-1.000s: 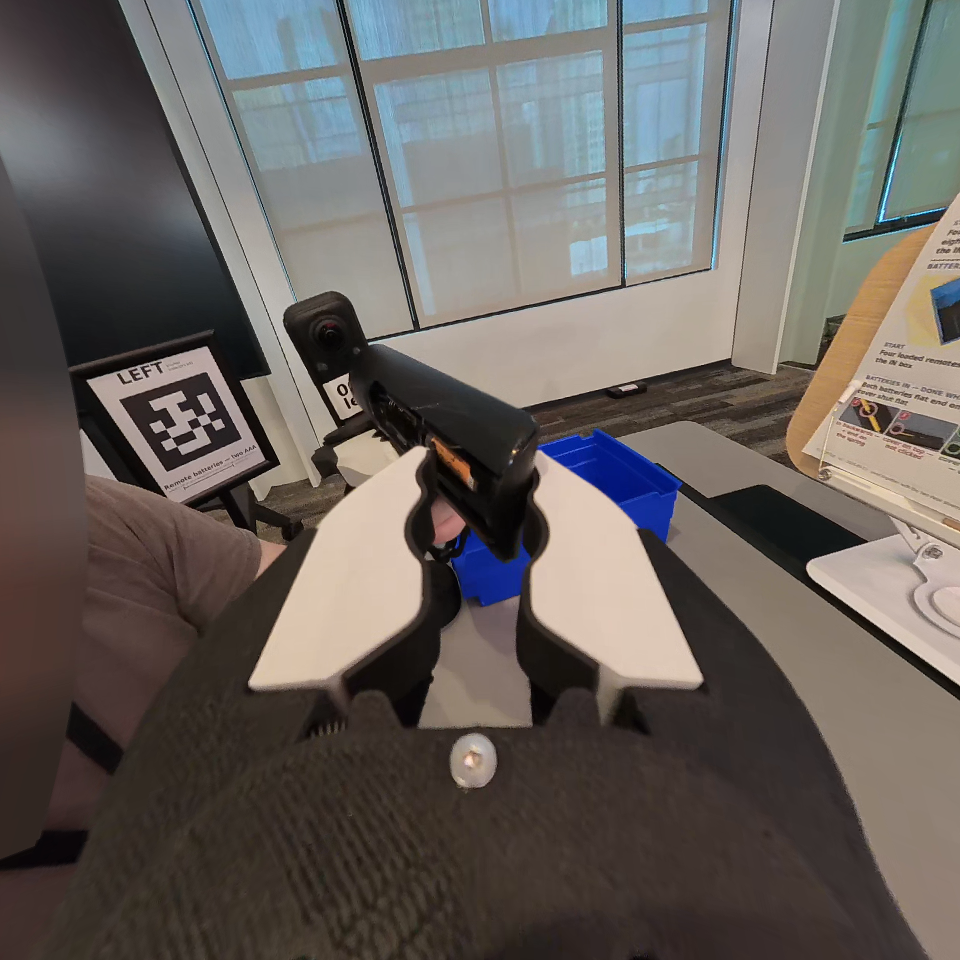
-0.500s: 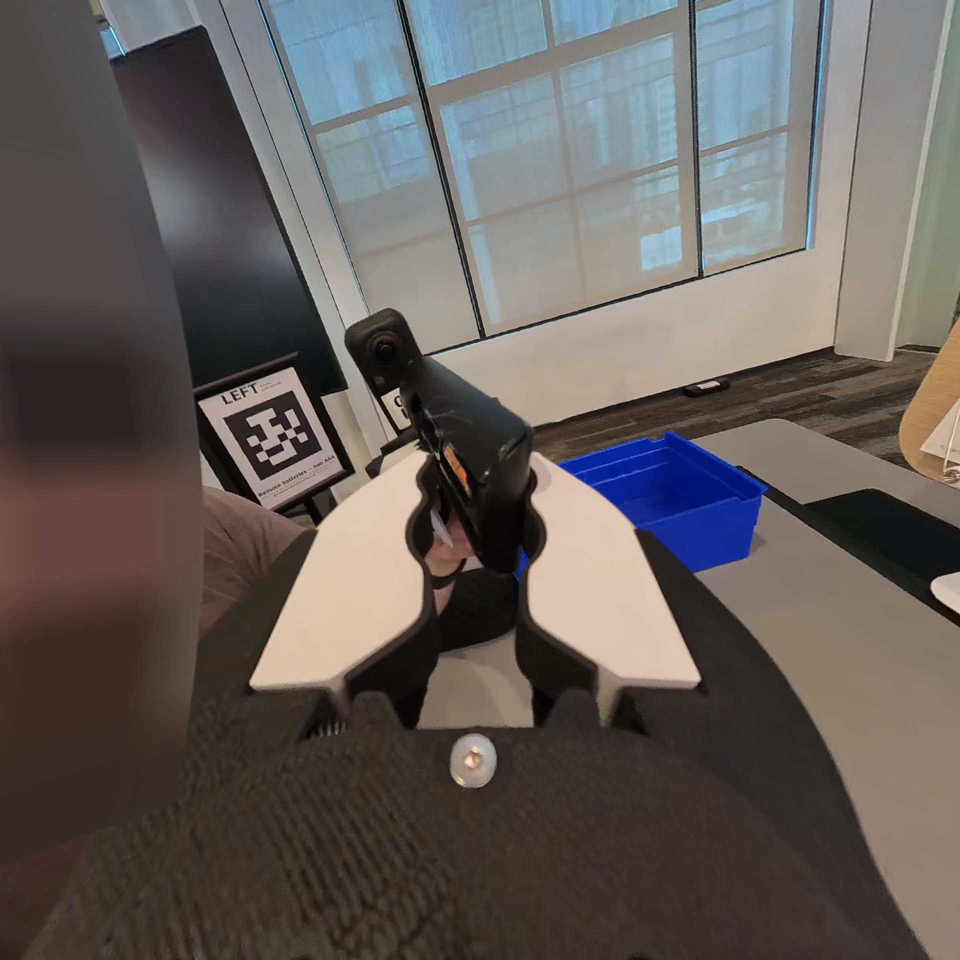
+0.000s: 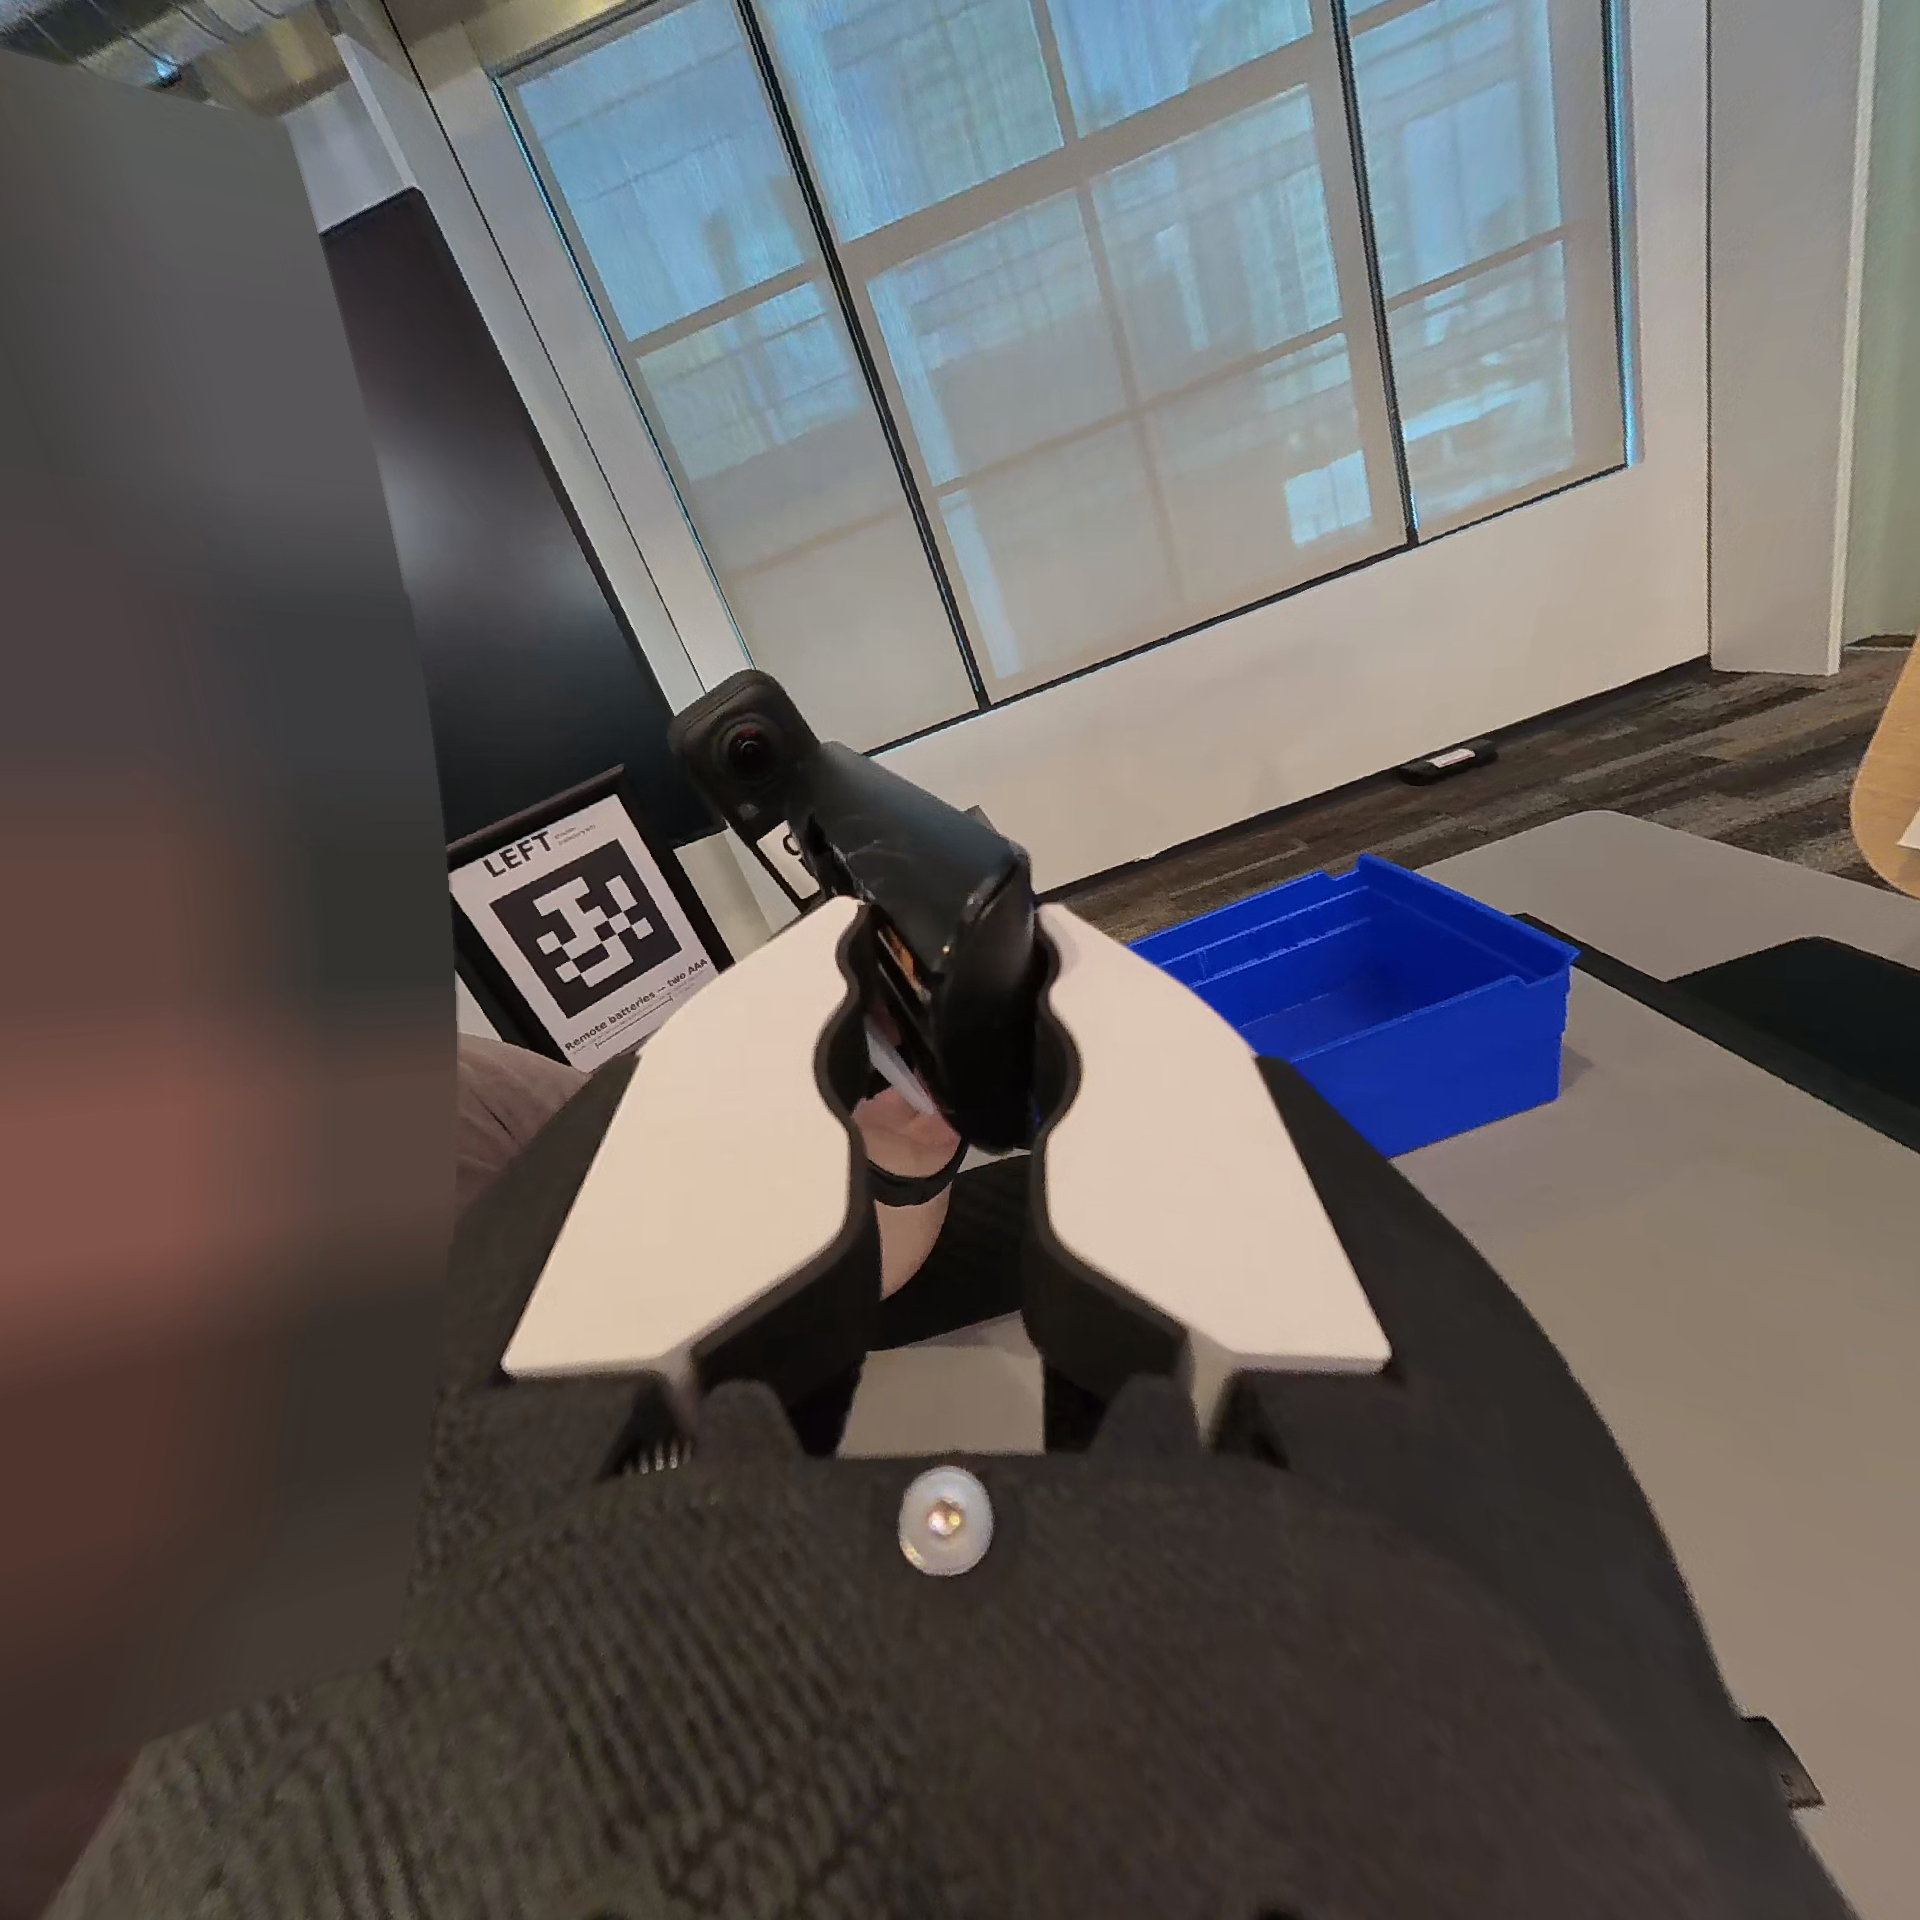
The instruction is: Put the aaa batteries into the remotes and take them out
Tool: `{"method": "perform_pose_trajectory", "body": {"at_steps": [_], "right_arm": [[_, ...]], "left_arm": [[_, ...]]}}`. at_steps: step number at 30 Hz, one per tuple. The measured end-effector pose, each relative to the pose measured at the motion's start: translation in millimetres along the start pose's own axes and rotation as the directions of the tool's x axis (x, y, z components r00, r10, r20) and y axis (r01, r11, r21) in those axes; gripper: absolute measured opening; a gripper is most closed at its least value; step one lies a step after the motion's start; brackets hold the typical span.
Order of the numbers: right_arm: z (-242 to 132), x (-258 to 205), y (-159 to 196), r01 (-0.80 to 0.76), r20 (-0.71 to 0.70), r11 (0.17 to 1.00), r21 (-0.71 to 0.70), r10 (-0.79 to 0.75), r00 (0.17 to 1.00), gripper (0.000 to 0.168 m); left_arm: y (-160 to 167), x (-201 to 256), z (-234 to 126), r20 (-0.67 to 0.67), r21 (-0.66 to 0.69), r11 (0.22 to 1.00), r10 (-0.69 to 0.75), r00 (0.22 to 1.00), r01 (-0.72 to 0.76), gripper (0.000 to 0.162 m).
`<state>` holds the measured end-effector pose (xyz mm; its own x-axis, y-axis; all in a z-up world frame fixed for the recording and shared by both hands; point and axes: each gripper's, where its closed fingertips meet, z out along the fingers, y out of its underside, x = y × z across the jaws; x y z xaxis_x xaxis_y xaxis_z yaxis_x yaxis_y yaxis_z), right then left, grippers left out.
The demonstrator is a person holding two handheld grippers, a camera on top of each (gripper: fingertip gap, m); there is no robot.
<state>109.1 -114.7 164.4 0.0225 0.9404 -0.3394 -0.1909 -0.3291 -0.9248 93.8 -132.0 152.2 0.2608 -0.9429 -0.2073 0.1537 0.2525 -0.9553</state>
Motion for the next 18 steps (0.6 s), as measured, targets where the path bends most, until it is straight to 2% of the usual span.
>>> {"method": "perform_pose_trajectory", "body": {"at_steps": [5, 18], "right_arm": [[-1.2, 0.9, 1.8, 0.019, -0.002, 1.0, -0.012, -0.019, 1.0, 0.025], [-6.7, 3.2, 10.2, 0.016, -0.01, 0.996, -0.088, -0.017, 1.0, 0.026]], "left_arm": [[2.7, -2.2, 0.4, -0.019, 0.005, 0.998, -0.068, 0.997, 0.068, 0.021], [7.9, 0.3, 3.2, -0.022, -0.018, 0.998, -0.068, 0.997, 0.068, 0.021]]}}
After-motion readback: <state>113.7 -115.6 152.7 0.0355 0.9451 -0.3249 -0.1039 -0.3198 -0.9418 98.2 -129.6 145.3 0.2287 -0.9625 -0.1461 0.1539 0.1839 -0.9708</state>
